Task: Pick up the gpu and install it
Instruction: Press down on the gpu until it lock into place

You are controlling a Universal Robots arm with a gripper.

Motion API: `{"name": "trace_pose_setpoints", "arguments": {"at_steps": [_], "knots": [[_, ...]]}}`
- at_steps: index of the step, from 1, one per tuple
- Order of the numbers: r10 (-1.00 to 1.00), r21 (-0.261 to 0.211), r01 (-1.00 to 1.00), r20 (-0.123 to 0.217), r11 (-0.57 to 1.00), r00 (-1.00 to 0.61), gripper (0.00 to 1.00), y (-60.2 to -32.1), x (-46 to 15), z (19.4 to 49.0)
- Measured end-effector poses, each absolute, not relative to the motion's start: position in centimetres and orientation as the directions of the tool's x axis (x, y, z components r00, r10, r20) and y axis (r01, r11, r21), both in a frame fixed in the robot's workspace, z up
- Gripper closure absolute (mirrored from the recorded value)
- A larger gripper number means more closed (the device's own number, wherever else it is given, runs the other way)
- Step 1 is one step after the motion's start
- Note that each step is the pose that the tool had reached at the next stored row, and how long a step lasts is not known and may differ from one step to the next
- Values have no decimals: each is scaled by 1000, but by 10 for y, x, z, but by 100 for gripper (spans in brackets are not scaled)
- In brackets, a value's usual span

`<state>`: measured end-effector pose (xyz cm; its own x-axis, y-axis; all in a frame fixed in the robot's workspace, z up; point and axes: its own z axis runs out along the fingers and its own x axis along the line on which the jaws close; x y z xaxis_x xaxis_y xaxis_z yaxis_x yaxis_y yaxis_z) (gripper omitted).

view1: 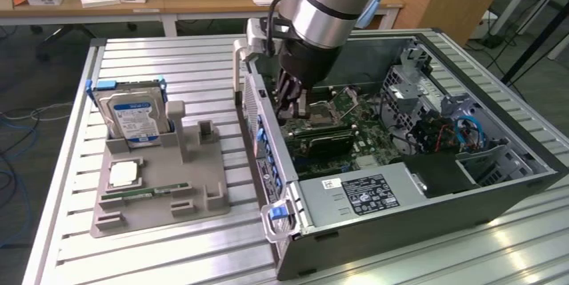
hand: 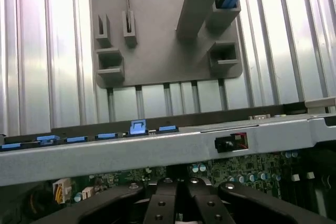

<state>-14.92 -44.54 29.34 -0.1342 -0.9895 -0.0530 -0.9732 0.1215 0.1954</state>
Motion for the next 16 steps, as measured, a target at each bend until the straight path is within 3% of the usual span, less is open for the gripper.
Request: {"name": "trace_pose_setpoints", "arguments": {"at_steps": [5, 8, 16], "knots": [[-991, 189, -976, -57, 110, -122, 89, -445, -149, 293], [-992, 130, -987, -65, 96, -105, 89, -445, -149, 293], [-993, 144, -985, -60, 96, -105, 89, -446, -150, 298]]}}
